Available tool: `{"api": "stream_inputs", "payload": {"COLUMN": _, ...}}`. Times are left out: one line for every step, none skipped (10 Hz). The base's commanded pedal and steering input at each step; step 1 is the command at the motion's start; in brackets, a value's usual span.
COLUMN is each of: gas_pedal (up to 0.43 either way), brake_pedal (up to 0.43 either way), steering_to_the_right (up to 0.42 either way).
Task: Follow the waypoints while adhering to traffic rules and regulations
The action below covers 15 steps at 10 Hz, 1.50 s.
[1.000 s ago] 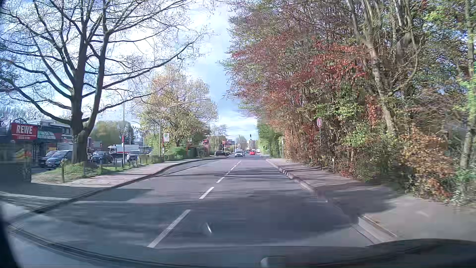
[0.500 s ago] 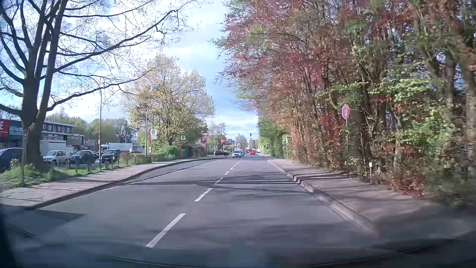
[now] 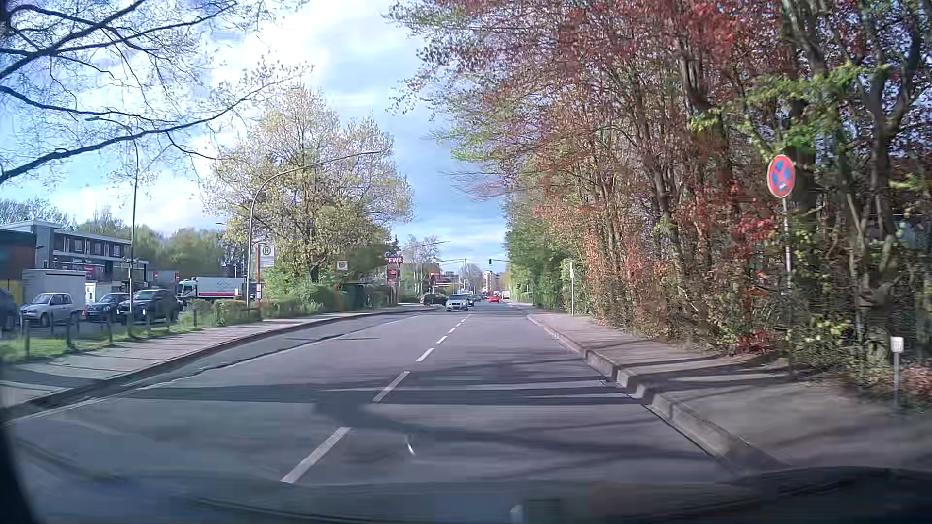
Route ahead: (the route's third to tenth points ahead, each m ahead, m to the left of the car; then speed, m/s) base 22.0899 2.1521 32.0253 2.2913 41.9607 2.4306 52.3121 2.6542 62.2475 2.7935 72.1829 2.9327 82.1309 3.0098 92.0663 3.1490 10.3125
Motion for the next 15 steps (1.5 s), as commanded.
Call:
{"api": "stream_inputs", "payload": {"gas_pedal": 0.150, "brake_pedal": 0.006, "steering_to_the_right": 0.000}}
{"api": "stream_inputs", "payload": {"gas_pedal": 0.150, "brake_pedal": 0.006, "steering_to_the_right": 0.000}}
{"api": "stream_inputs", "payload": {"gas_pedal": 0.150, "brake_pedal": 0.000, "steering_to_the_right": 0.000}}
{"api": "stream_inputs", "payload": {"gas_pedal": 0.150, "brake_pedal": 0.000, "steering_to_the_right": 0.000}}
{"api": "stream_inputs", "payload": {"gas_pedal": 0.150, "brake_pedal": 0.000, "steering_to_the_right": 0.000}}
{"api": "stream_inputs", "payload": {"gas_pedal": 0.150, "brake_pedal": 0.000, "steering_to_the_right": 0.000}}
{"api": "stream_inputs", "payload": {"gas_pedal": 0.150, "brake_pedal": 0.006, "steering_to_the_right": 0.000}}
{"api": "stream_inputs", "payload": {"gas_pedal": 0.150, "brake_pedal": 0.006, "steering_to_the_right": 0.000}}
{"api": "stream_inputs", "payload": {"gas_pedal": 0.150, "brake_pedal": 0.000, "steering_to_the_right": 0.000}}
{"api": "stream_inputs", "payload": {"gas_pedal": 0.150, "brake_pedal": 0.000, "steering_to_the_right": 0.000}}
{"api": "stream_inputs", "payload": {"gas_pedal": 0.150, "brake_pedal": 0.000, "steering_to_the_right": 0.000}}
{"api": "stream_inputs", "payload": {"gas_pedal": 0.150, "brake_pedal": 0.000, "steering_to_the_right": 0.000}}
{"api": "stream_inputs", "payload": {"gas_pedal": 0.150, "brake_pedal": 0.006, "steering_to_the_right": 0.000}}
{"api": "stream_inputs", "payload": {"gas_pedal": 0.150, "brake_pedal": 0.000, "steering_to_the_right": -0.001}}
{"api": "stream_inputs", "payload": {"gas_pedal": 0.150, "brake_pedal": 0.006, "steering_to_the_right": -0.001}}
